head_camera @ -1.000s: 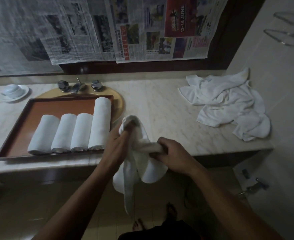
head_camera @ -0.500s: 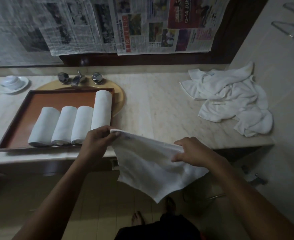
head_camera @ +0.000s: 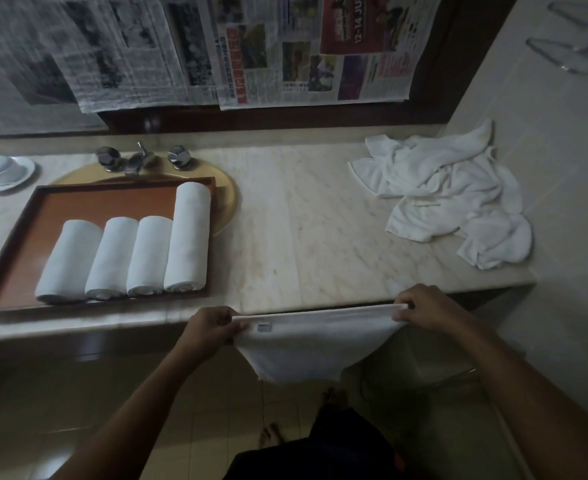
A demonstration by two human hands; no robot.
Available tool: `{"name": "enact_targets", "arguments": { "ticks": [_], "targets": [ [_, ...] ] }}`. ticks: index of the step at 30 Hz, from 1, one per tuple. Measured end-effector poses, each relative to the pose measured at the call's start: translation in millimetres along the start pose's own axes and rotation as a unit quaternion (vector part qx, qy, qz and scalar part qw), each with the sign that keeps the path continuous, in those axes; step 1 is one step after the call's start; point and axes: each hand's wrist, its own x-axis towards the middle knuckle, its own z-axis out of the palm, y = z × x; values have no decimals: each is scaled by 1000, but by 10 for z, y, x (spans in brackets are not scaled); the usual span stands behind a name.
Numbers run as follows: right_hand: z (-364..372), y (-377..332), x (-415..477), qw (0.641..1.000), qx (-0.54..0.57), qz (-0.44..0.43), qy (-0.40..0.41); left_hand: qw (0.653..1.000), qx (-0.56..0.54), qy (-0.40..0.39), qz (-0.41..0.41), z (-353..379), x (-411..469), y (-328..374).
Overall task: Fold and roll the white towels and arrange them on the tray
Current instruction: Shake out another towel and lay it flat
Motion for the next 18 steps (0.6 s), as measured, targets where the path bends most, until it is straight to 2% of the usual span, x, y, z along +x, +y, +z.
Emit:
{"name": "enact_targets", "arguments": {
  "ticks": [3,6,9,14,18],
  "targets": [
    [-139,21,228,998,24,9,59,999,26,19,10,-15,244,159],
    [-418,-10,517,990,48,0,132,998,-14,48,33,-96,521,459],
    [-776,-99,863,978,64,-25,195,994,-9,87,71,-235,882,839],
    [-1356,-254,1537,963,82,-52,251,986,-8,141,90,-562,1684,1335],
    [-1803,-369,2189,962,76,-71,251,982,17,161,100,-759,2310,1663]
  ]
}}
